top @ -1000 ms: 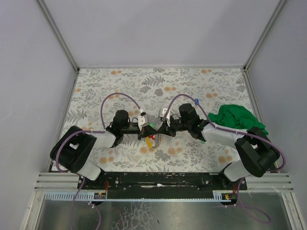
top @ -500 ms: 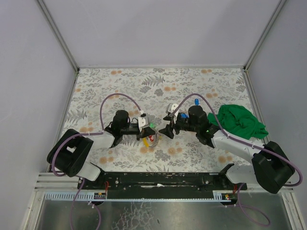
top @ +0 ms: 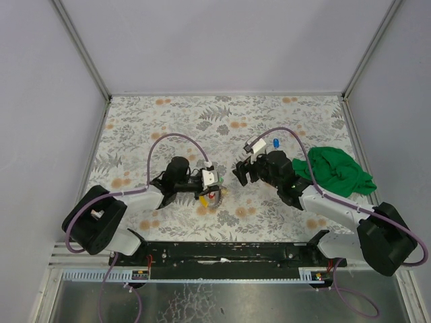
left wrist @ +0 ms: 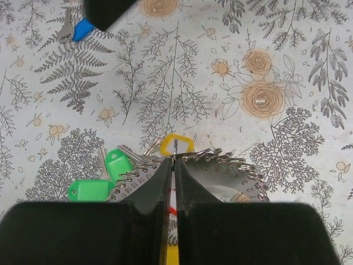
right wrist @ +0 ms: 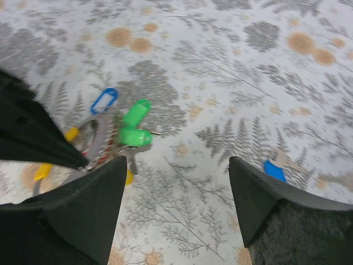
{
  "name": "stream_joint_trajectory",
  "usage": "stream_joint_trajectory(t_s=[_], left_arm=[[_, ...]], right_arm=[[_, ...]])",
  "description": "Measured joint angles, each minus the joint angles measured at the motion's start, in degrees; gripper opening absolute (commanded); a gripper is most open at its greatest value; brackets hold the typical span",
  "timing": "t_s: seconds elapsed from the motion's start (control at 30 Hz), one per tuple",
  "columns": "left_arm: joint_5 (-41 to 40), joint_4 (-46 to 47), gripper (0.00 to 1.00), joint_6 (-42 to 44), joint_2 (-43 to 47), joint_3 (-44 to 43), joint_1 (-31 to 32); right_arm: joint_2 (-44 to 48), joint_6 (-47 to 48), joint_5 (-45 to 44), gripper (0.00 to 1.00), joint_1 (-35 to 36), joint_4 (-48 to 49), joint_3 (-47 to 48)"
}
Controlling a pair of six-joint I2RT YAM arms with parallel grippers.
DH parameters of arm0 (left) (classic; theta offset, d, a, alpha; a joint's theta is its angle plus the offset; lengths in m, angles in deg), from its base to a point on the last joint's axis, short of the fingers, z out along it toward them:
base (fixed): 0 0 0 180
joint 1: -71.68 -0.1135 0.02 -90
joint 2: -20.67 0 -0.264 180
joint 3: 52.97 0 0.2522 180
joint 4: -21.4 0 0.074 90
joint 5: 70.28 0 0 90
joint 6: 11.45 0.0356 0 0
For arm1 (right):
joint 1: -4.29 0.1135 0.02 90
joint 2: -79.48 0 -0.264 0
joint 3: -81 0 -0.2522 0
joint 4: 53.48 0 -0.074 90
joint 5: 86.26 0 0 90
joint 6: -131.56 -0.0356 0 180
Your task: Put the keys on the keyring
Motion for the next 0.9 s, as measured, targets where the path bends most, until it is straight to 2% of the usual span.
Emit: stream_joint_trajectory(t_s=[0.23,0.37,0.53,0.9], left_arm=[[-5.4,-4.5,0.0,3.8,0.0,-1.5,3.1],[-8.1,-6.1,0.0,5.4,0.0,-1.8,4.7],[-9.7,-7.0,0.0,6.3,-0.6,-2.2,5.9],[-11.0,-8.2,0.0,6.3,-1.4,-3.5,6.2]], right_arm=[[-4.1,-2.2,-14.4,0.94,0.0,-4.3,4.1],[-8.0,-3.2,-19.5,0.94,-0.7,-7.5,7.3],[-10.3,-4.6,-20.3,0.9,-4.5,-10.2,9.2],[-25.8,-9.9,-17.3,0.75,-16.4,-17.1,21.6]])
